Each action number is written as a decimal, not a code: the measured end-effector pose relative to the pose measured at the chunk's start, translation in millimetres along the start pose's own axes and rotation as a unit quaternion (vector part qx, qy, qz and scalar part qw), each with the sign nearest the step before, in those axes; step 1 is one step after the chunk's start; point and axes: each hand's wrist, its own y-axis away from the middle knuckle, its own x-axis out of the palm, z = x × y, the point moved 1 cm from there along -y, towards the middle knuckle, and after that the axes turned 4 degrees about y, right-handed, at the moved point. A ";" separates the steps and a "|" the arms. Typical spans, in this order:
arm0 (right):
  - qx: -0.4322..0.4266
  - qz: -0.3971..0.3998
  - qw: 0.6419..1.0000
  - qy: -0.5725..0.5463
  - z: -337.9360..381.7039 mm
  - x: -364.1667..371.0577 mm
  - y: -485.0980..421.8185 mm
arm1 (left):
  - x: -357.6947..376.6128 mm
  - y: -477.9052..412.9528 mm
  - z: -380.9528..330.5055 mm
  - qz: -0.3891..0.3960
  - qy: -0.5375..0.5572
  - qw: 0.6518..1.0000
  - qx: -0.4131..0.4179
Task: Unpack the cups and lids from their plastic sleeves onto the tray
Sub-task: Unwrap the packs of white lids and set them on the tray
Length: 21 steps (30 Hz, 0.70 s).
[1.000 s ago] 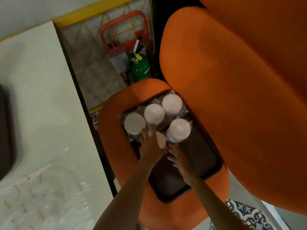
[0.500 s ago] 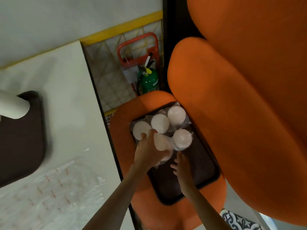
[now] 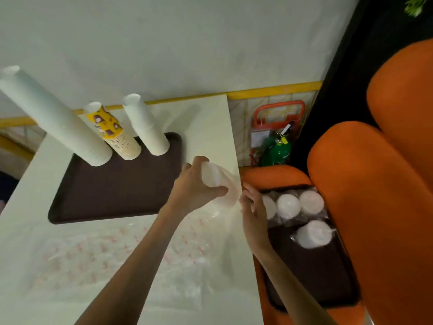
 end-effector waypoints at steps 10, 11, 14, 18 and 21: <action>-0.063 0.133 0.975 0.166 11.4 163.6 4.8 | -115.3 -41.1 130.2 0.002 -0.073 0.996 -0.043; -0.051 0.143 0.974 0.166 12.7 174.7 4.8 | -117.9 -47.0 141.1 0.010 -0.082 0.996 -0.046; -0.027 0.156 0.973 0.167 14.2 195.1 3.9 | -119.5 -61.2 162.3 0.025 -0.101 0.993 -0.049; -0.009 0.145 0.973 0.180 10.0 217.7 1.1 | -117.8 -77.2 186.4 0.047 -0.112 0.991 -0.047; -0.012 0.138 0.971 0.196 6.4 233.8 -3.1 | -118.5 -84.6 197.8 0.052 -0.106 0.992 -0.036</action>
